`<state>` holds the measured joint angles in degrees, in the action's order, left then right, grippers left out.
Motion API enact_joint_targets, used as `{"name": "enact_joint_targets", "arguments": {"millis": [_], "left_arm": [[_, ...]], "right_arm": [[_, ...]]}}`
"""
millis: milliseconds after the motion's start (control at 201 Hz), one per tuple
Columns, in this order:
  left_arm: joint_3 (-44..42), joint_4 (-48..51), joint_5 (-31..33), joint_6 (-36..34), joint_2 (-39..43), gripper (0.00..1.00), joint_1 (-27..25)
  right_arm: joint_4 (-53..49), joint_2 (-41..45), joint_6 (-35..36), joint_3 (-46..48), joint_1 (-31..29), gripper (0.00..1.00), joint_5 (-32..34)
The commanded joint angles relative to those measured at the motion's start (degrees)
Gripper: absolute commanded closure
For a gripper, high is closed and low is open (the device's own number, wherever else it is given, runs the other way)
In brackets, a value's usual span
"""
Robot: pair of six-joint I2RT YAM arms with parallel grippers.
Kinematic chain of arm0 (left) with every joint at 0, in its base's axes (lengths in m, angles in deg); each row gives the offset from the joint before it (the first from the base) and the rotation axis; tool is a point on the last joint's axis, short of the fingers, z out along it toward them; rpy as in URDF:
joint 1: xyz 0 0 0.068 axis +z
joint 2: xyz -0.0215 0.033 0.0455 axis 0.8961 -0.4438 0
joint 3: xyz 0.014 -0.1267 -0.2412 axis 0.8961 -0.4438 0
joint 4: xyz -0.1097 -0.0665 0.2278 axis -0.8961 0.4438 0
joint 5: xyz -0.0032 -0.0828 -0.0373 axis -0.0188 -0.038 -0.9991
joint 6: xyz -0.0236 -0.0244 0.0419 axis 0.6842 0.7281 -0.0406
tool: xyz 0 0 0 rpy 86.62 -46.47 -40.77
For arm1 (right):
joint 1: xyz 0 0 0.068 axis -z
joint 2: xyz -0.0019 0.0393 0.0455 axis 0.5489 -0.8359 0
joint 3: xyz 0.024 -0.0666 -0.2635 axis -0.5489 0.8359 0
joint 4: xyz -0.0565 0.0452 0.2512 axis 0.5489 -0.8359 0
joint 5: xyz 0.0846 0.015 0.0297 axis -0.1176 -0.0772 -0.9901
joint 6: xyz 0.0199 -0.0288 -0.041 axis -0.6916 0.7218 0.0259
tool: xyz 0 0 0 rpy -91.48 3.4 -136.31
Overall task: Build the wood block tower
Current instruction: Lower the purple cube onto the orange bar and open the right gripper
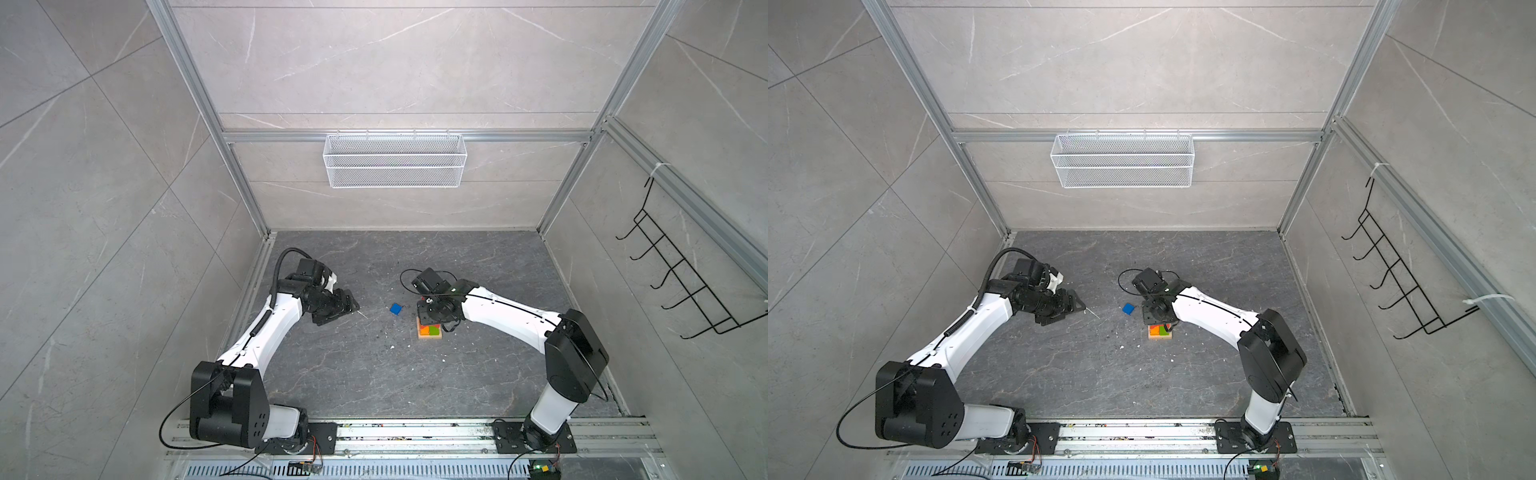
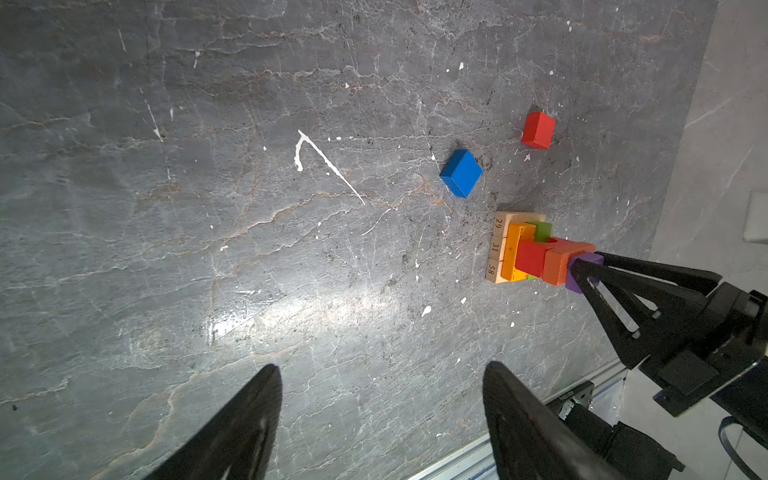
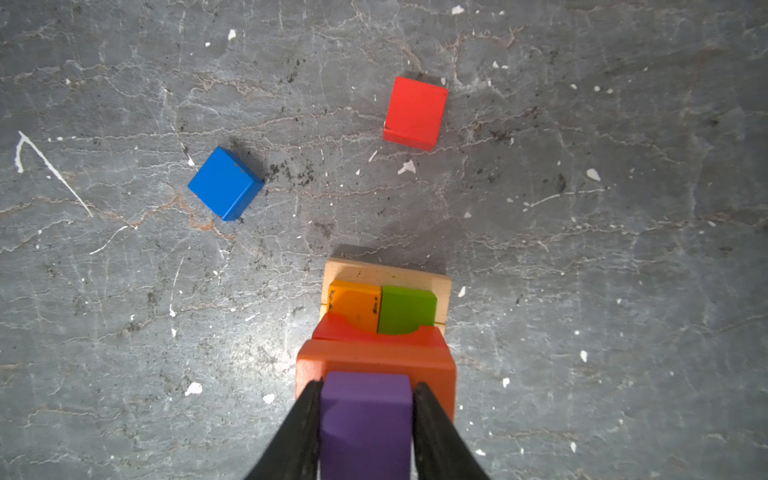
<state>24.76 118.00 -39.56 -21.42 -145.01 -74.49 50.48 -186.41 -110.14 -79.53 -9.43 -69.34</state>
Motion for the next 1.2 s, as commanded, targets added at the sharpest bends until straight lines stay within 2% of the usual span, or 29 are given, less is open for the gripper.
{"name": "enact_joint_targets", "arguments": {"millis": [0,463,1190], "left_arm": [[0.11,-0.28,-1.36,0.18,-0.04,0.22,0.35],[0.20,-0.23,-1.38,0.18,-0.10,0.21,0.31],[0.16,-0.16,-1.38,0.09,-0.10,0.21,0.39]], "right_arm": [[-0.22,-0.87,-0.87,-0.33,0.21,0.87,1.23],[-0.37,-1.13,-0.95,-1.20,0.22,0.91,1.28],[-0.85,-2.21,-1.45,-2.32,0.36,0.88,1.34]]}}
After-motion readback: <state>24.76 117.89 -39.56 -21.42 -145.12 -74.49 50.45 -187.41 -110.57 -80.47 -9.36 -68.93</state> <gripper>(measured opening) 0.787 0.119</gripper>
